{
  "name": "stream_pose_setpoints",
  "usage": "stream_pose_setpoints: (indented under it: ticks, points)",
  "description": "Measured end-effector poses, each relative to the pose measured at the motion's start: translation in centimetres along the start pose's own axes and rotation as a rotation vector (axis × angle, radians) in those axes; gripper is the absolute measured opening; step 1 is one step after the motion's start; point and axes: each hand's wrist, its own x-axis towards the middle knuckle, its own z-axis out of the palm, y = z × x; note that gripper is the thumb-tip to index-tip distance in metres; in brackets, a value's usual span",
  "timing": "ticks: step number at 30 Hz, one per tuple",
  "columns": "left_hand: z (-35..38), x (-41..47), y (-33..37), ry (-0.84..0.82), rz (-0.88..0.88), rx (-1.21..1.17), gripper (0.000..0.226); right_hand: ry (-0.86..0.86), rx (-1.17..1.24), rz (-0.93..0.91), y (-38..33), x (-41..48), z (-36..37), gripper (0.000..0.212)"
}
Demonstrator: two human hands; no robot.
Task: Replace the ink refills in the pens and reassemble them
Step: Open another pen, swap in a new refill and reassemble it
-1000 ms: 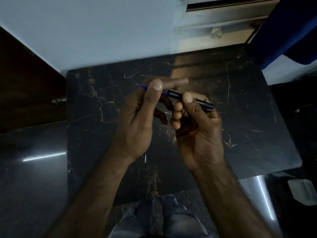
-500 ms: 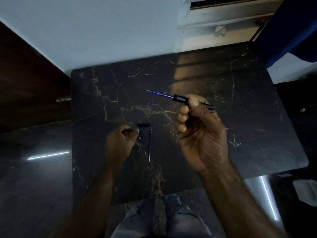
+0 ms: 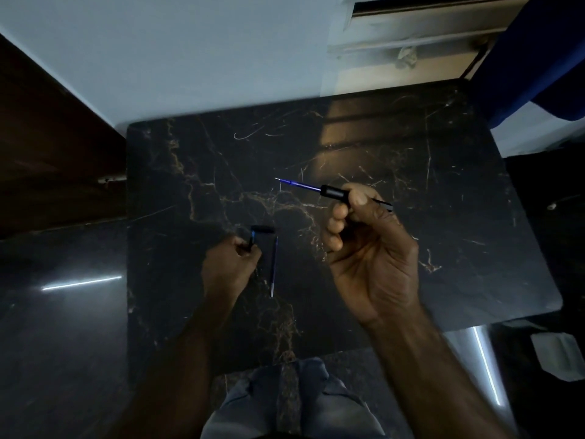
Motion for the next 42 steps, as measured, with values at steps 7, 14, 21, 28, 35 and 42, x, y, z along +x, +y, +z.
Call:
stream_pose_setpoints:
  ticks: [7,14,21,28,35,42]
  points:
    - [-5.1,-3.5,6.3,-0.116,0.116,-0.951,0.018,0.019,0.019,-0.017,-0.4,0.3,-0.1,0.012]
    - [-12.3,-8.5,16.7,-0.135,0.375,-1.498,0.012,0.037,-0.085,-0.125,-1.0,0.5,0.0,0.011]
    - [-16.1,-7.8,21.3,-0.342,0.322,-1.458,0.021,-0.038,-0.369,-0.266,-1.2,-0.3,0.2,0.002]
    - [-15.5,-8.0,21.4,-0.459,0.392,-1.338,0.022,-0.029,-0.382,-0.283,-0.8,-0.6,0.1,0.007]
    - [-14.9,-8.8,21.5,-0.421,0.364,-1.428,0.024,0.002,-0.286,-0.254,-0.9,-0.8,0.0,0.015]
    - [-14.3,-9.2,20.5,-0.399,0.367,-1.553,0.019,0.139,-0.124,-0.273,-1.8,-0.8,1.0,0.018]
